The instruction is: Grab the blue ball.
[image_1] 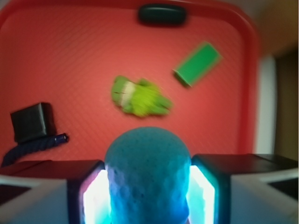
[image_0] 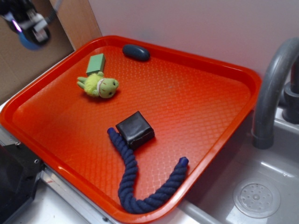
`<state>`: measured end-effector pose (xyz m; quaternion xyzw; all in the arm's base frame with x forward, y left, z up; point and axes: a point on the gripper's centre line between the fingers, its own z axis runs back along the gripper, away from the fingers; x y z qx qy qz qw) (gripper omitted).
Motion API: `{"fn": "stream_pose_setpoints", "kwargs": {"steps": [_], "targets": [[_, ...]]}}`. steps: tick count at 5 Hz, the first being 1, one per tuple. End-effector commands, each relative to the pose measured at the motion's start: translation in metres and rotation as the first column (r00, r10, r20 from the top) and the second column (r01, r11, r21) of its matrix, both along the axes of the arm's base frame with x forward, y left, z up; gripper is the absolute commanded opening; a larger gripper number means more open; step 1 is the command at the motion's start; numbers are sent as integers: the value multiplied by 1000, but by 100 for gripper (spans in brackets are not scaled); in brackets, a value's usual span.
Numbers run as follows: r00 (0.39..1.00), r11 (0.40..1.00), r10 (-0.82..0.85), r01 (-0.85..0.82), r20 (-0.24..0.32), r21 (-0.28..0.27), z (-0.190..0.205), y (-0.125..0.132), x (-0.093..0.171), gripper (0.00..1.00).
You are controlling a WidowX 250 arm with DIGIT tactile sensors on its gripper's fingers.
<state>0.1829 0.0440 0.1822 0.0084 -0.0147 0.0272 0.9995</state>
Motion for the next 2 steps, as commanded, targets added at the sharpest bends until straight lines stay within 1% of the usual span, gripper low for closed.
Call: {"fn": "stream_pose_setpoints", "kwargs": {"steps": [1,2], "targets": [[935,932,354,-354,-18,-76,76,-14,-10,0],[937,937,348,-348,-9,-14,63,-22,-7,0]]}}
